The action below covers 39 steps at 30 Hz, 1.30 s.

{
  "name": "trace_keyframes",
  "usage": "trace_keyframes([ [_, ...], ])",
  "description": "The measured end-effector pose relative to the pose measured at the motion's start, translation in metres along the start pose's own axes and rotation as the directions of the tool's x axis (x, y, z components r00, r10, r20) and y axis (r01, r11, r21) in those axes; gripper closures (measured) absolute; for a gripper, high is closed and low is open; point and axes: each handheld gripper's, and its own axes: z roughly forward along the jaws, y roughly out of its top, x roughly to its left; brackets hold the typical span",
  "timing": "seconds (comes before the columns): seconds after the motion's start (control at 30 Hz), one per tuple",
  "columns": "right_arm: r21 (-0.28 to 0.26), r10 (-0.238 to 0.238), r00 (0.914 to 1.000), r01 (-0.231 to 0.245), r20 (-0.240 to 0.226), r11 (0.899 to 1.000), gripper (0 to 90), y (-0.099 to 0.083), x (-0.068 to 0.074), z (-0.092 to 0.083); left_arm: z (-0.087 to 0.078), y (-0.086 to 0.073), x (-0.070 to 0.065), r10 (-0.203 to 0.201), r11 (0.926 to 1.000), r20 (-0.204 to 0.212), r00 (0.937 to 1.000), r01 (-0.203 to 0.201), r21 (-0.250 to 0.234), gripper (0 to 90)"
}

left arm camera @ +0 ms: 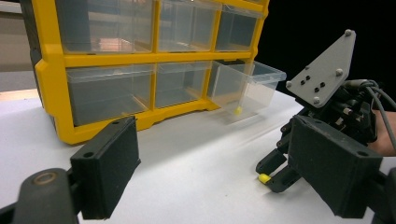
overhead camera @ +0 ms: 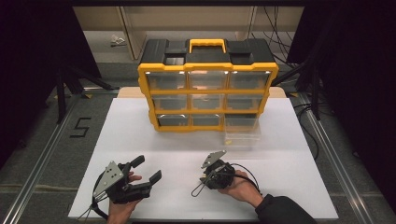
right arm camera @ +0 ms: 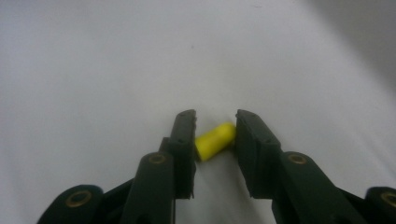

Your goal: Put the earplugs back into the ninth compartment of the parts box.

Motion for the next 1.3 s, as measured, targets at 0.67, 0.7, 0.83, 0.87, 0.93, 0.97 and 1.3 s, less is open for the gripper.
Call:
trace_keyframes([
  [0.67,-0.041,0.004,1.0,-0.004,-0.001,0.999,77.5,-0.001,-0.01,-0.008,0.0,0.0,0.0,-0.001,1.0,-0.003,1.0,0.001,-0.001,16.1],
  [0.7,-0.043,0.004,1.0,-0.004,0.001,0.999,78.0,-0.001,-0.01,-0.009,0.0,0.0,0.0,-0.001,1.0,-0.003,1.0,0.001,-0.001,16.0],
  [0.83,-0.06,0.006,1.0,-0.005,0.006,0.998,78.9,0.0,-0.013,-0.013,0.0,0.0,0.0,-0.001,1.0,-0.003,1.0,0.001,0.0,16.0],
  [0.87,-0.064,0.006,1.0,-0.005,0.004,0.998,78.9,0.0,-0.013,-0.014,0.0,0.0,0.0,-0.001,1.0,-0.004,1.0,0.001,0.001,16.0],
  [0.93,-0.076,0.009,0.9999,-0.008,0.01,0.997,78.9,0.001,-0.016,-0.018,0.0,0.0,0.0,-0.002,1.0,-0.006,1.0,0.002,0.002,16.0],
  [0.97,-0.088,0.013,0.9998,-0.012,0.012,0.996,78.9,0.001,-0.018,-0.021,0.0,0.0,0.0,-0.002,1.0,-0.006,1.0,0.002,0.002,16.0],
  [1.3,-0.215,0.076,0.9963,-0.065,0.041,0.974,79.1,0.007,-0.037,-0.058,0.0,0.0,0.0,-0.001,1.0,-0.006,1.0,0.001,0.001,16.0],
])
